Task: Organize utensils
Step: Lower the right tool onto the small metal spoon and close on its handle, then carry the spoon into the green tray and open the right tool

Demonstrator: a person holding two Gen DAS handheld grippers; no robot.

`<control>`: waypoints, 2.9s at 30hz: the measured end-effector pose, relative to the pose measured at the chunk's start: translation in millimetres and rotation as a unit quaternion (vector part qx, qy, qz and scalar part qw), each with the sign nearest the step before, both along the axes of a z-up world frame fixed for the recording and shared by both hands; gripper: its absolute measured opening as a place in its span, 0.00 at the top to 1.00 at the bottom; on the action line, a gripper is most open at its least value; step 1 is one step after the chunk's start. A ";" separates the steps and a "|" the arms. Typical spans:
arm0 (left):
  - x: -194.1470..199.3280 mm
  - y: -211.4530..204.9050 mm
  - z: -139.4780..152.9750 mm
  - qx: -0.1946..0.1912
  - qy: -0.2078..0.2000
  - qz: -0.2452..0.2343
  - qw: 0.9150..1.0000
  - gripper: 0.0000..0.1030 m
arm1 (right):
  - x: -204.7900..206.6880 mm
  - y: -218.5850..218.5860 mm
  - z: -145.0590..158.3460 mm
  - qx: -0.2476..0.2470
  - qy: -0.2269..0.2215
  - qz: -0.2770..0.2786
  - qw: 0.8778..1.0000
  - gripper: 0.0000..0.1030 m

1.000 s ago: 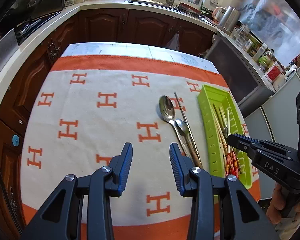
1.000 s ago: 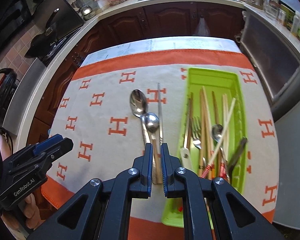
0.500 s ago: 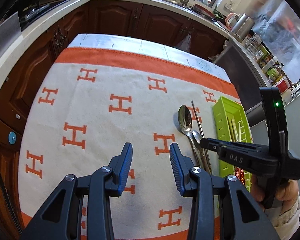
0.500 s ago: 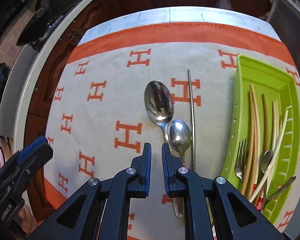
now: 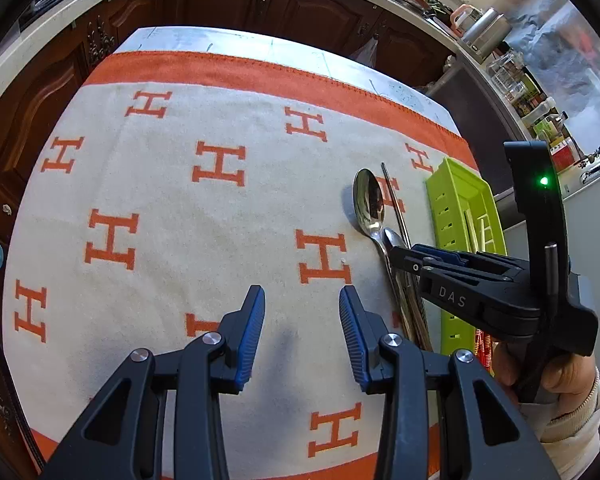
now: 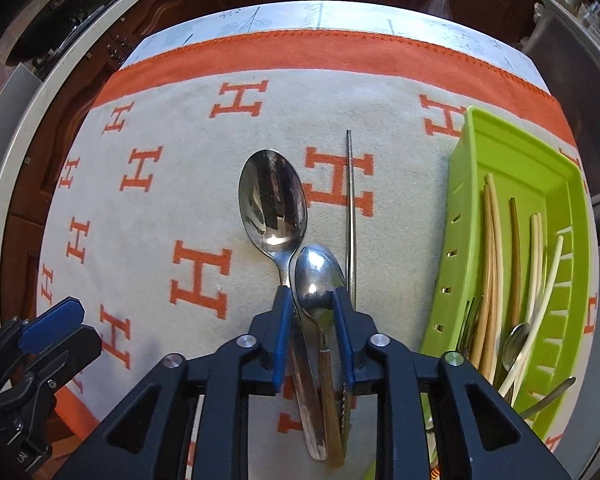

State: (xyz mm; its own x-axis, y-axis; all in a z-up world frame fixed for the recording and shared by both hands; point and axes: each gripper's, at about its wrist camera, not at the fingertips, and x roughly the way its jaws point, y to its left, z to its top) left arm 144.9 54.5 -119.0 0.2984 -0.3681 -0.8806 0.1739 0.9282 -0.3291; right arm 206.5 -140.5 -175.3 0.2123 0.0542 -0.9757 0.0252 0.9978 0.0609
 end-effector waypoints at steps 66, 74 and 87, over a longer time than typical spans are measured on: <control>-1.8 -25.5 -29.6 0.003 0.039 -0.019 0.999 0.64 | 1.3 -16.8 3.4 0.042 -0.054 -0.035 0.997 0.98; 0.8 -39.1 -23.4 0.022 0.029 -0.027 0.999 0.64 | -33.2 -60.9 55.3 0.112 -0.090 -0.075 0.987 0.98; 32.1 -99.6 -28.3 0.058 0.037 -0.023 0.997 0.64 | -81.1 -161.6 83.6 0.034 -0.124 -0.158 0.979 0.98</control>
